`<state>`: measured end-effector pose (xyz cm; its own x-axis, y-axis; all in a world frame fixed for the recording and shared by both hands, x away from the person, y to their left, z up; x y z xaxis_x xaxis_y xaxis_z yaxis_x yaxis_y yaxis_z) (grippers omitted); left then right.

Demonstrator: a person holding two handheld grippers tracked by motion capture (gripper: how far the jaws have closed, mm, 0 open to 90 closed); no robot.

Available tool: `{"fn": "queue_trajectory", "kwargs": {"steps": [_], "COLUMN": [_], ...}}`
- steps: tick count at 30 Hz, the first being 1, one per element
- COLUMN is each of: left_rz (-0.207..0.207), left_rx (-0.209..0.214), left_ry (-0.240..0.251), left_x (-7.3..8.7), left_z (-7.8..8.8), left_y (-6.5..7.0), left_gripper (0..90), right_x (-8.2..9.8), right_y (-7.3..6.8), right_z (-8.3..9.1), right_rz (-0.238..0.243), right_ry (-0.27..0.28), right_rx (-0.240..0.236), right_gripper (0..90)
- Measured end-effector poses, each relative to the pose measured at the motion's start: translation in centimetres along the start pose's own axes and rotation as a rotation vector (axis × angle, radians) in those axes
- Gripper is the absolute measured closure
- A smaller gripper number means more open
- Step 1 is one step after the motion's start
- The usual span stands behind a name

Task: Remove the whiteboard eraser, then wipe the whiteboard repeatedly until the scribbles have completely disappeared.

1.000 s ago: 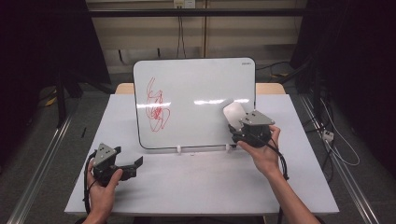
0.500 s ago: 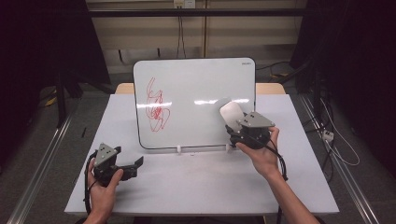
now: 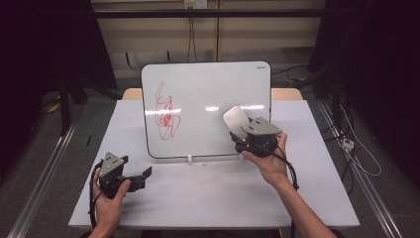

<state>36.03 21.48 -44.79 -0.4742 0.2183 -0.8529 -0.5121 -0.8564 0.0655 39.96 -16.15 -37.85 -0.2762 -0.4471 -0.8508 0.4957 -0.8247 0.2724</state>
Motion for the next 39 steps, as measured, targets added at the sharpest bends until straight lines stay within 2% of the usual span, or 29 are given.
{"fn": "queue_trajectory", "kwargs": {"steps": [4, 11, 15, 25, 39], "left_rz": [-0.015, -0.008, 0.013, 0.009, 0.003], "left_rx": [-0.006, 0.002, 0.008, 0.015, 0.023], "left_ry": [0.0, -0.009, -0.012, -0.01, -0.017], "left_x": [-0.1, 0.1, 0.2, 0.1, 0.0], "left_z": [0.1, -0.1, -0.2, -0.2, -0.5], "left_y": [0.1, -0.1, -0.3, -0.2, -0.1], "left_gripper": [5.9, 5.8, 5.9, 5.9, 5.9], "right_x": [-0.6, -1.8, -2.5, -4.7, -7.2], "right_y": [-0.4, -1.2, -1.4, -3.1, -4.1], "right_z": [-0.6, -1.2, -1.5, -2.8, -4.6], "right_rz": [0.006, 0.024, 0.031, 0.064, 0.11], "right_ry": [0.008, 0.028, 0.036, 0.052, 0.067], "right_rx": [-0.009, -0.025, -0.024, -0.05, -0.04], "right_gripper": [31.7, 31.7, 31.7, 31.7, 31.7]}}
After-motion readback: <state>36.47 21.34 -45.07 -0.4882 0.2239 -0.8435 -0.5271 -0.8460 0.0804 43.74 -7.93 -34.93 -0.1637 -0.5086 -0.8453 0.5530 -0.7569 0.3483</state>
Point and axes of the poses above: each handheld gripper's, and its own axes: z roughly backward along the jaws, x roughly out of its underside, y roughly to its right, the point moved 4 cm from there along -z, roughly forward along the jaws, and after that the axes turned 3 degrees about -y, right-handed, at the moved point
